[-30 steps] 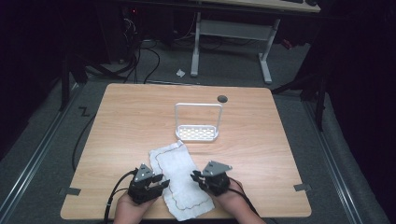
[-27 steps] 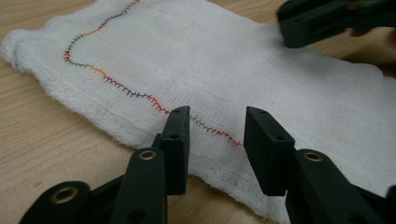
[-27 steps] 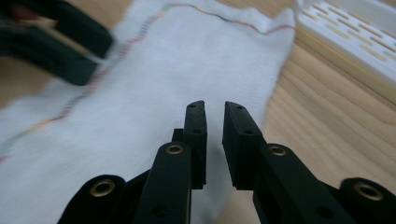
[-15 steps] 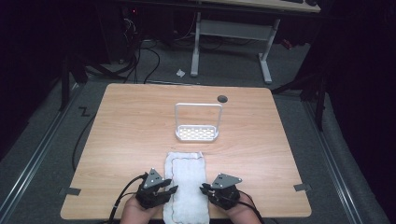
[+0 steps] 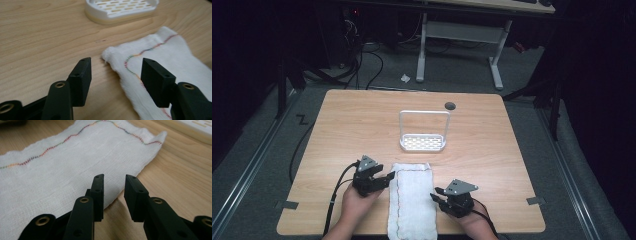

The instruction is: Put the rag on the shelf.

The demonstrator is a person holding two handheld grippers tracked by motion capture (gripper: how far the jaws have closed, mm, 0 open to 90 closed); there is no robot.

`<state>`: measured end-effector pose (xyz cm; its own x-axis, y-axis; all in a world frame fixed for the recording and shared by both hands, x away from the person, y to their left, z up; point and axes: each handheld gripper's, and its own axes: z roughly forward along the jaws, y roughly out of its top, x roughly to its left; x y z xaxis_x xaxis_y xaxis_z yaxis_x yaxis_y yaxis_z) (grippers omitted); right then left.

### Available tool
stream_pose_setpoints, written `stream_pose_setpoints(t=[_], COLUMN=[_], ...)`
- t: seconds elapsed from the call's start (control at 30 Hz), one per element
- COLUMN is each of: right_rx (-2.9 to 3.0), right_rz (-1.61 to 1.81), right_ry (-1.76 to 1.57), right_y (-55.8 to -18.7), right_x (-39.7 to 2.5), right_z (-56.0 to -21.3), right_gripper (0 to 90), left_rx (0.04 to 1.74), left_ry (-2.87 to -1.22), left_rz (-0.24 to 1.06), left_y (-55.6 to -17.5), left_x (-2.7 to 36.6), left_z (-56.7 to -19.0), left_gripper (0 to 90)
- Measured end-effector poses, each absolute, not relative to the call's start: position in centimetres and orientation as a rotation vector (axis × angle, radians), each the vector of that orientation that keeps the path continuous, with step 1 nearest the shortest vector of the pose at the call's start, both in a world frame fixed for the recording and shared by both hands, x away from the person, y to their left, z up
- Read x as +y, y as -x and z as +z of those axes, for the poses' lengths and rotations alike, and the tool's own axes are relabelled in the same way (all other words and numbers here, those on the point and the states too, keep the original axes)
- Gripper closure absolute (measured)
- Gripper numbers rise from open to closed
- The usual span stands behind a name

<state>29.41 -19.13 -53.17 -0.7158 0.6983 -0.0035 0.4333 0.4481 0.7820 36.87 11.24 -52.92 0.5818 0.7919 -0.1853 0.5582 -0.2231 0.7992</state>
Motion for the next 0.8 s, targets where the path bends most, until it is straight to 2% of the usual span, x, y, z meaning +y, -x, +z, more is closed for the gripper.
stream_pose_setpoints(t=[0.23,0.37,0.5,0.57,0.63,0.73,0.8], right_rx=[2.375,2.355,2.331,2.289,2.272,2.235,2.244], right_rz=[1.139,1.142,1.161,1.152,1.155,1.137,1.104], right_ry=[-0.986,-1.0,-1.036,-1.075,-1.118,-1.167,-1.212], right_y=[-29.8,-29.9,-30.3,-30.9,-31.9,-34.4,-36.0], right_x=[-19.7,-19.8,-19.7,-19.4,-19.2,-18.1,-17.4], right_z=[-53.4,-53.4,-53.3,-53.1,-52.8,-52.5,-52.8], right_gripper=[67.7,62.1,61.2,63.2,64.0,60.5,58.8], left_rx=[1.108,1.101,1.094,1.097,1.098,1.087,1.085], left_ry=[-1.956,-1.949,-1.944,-1.937,-1.94,-1.955,-1.951], left_rz=[0.314,0.311,0.305,0.286,0.288,0.293,0.266], left_y=[-38.7,-38.8,-38.5,-38.5,-38.4,-38.3,-38.4], left_x=[9.9,9.5,8.9,8.8,8.6,8.4,8.5], left_z=[-53.9,-54.0,-54.1,-54.1,-54.2,-54.2,-54.2], left_gripper=[43.3,47.3,55.6,64.6,68.2,77.6,80.6])
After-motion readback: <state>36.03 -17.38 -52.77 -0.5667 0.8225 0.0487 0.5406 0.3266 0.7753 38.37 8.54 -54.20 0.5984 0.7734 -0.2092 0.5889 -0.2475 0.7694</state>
